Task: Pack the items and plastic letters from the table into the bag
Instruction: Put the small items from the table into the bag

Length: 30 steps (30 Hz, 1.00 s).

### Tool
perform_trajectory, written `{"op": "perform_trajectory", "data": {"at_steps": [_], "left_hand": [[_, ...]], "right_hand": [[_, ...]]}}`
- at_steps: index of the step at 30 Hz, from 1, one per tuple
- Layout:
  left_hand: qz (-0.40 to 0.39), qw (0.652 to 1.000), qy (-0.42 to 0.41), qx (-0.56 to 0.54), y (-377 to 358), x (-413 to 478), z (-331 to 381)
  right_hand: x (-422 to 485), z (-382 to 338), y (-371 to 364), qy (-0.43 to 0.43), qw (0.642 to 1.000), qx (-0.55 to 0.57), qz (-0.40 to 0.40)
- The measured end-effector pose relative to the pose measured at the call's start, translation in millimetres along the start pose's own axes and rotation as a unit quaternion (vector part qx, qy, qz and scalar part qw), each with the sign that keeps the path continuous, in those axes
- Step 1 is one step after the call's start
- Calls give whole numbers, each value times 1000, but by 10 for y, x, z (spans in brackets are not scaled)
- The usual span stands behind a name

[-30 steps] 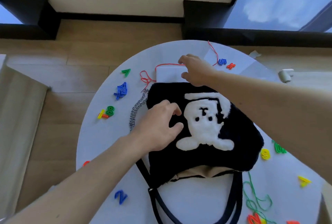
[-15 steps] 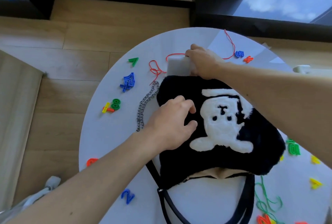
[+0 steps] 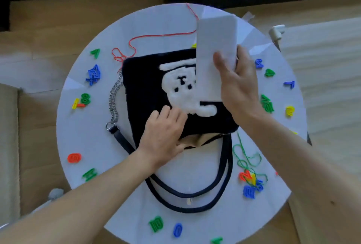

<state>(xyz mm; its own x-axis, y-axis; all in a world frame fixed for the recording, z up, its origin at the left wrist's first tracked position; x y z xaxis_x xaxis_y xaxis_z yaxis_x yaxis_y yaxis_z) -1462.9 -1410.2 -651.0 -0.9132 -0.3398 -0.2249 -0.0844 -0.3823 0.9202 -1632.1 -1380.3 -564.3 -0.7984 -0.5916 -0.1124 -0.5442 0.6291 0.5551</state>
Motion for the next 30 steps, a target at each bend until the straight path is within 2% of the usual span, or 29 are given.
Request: {"op": "perform_trajectory", "data": {"at_steps": [3, 6, 9, 11, 13, 16, 20, 23, 27, 29, 30], "left_hand": [[-10, 998, 33, 47, -83, 59, -93], [20, 1000, 19, -2, 19, 122, -95], [76, 992, 34, -99, 305, 186, -88], [99, 988, 22, -118, 492, 214, -31], [108, 987, 11, -121, 621, 229, 56], [106, 988, 6, -109, 702, 220, 157], [101, 989, 10, -109, 753, 193, 163], [96, 987, 28, -127, 783, 173, 122], [101, 981, 43, -163, 789, 169, 88], [112, 977, 48, -175, 781, 174, 58], [118, 975, 52, -179, 775, 179, 33]], "right_hand": [[-686, 714, 327, -163, 984, 71, 16], [-1330, 1245, 426, -280, 953, 114, -5], [-1730, 1473, 302, -327, 933, 111, -103], [-1813, 1448, 144, -324, 922, 104, -184], [-1755, 1354, -2, -311, 919, 94, -222], [-1515, 1183, -182, -304, 926, 126, -183], [-1174, 1112, -424, -339, 922, 149, -110], [-982, 1029, -682, -377, 896, 215, -96], [-717, 894, -974, -411, 865, 286, -31], [-565, 884, -1096, -397, 894, 204, -40], [-529, 846, -1047, -376, 919, 113, -26]]}}
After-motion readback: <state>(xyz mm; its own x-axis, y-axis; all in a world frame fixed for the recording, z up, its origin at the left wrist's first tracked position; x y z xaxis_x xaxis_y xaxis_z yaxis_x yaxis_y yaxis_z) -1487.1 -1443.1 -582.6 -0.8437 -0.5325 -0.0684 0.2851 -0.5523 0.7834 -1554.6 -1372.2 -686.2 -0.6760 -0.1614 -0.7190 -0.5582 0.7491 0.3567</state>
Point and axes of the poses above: each hand's wrist, its own x-axis towards the middle knuckle, its own y-axis out of the back of the hand, z = x × y, the point moved 6 cm from there along x, towards the middle knuckle, and after that the axes turned 14 degrees about -x, right-handed, at the moved point
